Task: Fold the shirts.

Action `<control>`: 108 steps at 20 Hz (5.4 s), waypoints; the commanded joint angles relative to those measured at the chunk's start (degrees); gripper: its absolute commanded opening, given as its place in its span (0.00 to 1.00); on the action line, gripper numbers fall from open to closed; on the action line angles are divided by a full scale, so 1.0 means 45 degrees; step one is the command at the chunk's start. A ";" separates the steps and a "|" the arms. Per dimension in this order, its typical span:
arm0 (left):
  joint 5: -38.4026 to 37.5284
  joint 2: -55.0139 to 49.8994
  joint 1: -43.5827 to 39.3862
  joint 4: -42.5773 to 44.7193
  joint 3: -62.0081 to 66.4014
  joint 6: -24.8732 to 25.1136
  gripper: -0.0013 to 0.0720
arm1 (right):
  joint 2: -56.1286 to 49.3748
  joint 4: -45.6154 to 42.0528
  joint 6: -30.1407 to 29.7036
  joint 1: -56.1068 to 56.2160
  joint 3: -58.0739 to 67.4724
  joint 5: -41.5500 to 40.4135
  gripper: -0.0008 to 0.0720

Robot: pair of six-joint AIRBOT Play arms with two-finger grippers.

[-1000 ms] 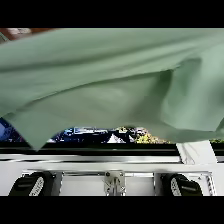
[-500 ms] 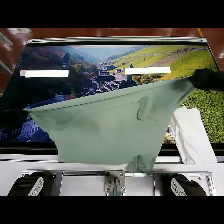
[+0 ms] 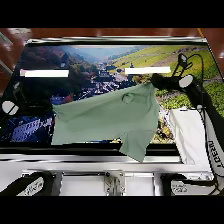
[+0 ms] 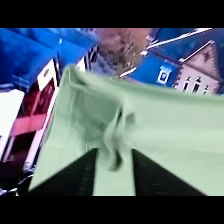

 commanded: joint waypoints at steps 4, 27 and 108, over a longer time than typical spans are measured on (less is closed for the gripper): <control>-0.2220 -0.1637 0.0947 -0.1146 0.0607 0.1141 0.59 | -0.0063 0.0010 -0.1171 -0.0185 0.0078 0.3245 0.96; -0.4197 -0.2623 0.4056 -0.2924 -0.2759 0.6193 0.73 | 0.0622 -0.0656 -0.2074 -0.4041 -0.2370 0.9117 0.96; -0.6402 -0.5440 0.1137 -0.0520 0.5780 0.3973 0.07 | -0.1326 -0.5921 0.1491 -0.0199 0.1904 0.8417 0.09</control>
